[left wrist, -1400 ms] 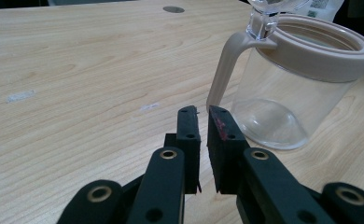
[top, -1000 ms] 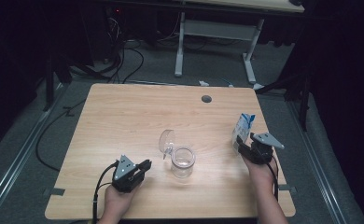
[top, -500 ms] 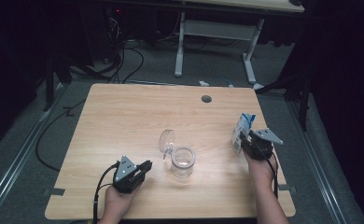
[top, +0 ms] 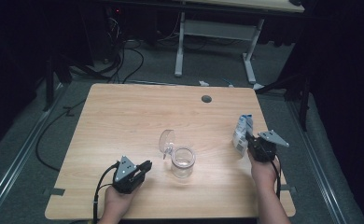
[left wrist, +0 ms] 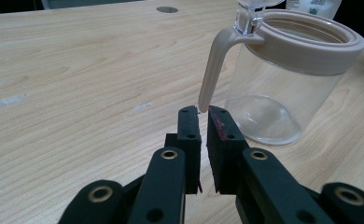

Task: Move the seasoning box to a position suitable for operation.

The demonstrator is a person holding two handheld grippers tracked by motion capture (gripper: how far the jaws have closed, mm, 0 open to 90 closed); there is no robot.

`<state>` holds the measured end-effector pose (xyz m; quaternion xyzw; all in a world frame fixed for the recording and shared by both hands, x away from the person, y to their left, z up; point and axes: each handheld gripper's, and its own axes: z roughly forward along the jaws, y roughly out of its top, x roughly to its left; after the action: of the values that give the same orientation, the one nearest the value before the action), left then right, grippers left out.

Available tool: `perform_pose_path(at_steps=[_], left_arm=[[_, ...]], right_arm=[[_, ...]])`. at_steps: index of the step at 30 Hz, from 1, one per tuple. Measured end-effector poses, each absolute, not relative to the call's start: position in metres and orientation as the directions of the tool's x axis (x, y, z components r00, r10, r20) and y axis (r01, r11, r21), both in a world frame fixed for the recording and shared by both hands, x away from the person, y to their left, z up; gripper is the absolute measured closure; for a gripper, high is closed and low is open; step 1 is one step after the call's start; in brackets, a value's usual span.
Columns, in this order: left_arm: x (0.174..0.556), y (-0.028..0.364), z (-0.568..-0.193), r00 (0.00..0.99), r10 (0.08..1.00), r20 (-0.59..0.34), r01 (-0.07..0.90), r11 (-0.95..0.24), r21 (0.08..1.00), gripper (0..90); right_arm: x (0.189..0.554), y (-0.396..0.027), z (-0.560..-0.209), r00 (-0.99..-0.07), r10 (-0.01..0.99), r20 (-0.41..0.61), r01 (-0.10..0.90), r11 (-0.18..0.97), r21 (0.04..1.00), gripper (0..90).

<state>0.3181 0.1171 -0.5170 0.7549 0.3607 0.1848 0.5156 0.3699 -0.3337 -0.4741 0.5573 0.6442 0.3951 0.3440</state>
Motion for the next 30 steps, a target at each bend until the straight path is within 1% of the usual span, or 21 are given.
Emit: perform_pose_path(at_steps=[11,18,25,30], left_arm=[[0.319,0.117,-0.517,0.672,0.735,-0.094,0.353,-0.206,0.913,83.3],[0.319,0.118,-0.517,0.671,0.735,-0.092,0.349,-0.204,0.915,83.2],[0.318,0.117,-0.517,0.673,0.734,-0.090,0.350,-0.208,0.913,83.2],[0.318,0.117,-0.517,0.673,0.734,-0.089,0.347,-0.208,0.914,83.2]], right_arm=[[0.364,-0.327,-0.469,-0.206,0.979,-0.007,0.430,0.097,0.898,90.0],[0.343,-0.316,-0.462,-0.271,0.963,0.015,0.405,0.100,0.909,90.0],[0.319,-0.298,-0.462,-0.356,0.934,0.022,0.388,0.126,0.913,90.0],[0.308,-0.288,-0.464,-0.398,0.917,0.023,0.385,0.144,0.912,90.0]])
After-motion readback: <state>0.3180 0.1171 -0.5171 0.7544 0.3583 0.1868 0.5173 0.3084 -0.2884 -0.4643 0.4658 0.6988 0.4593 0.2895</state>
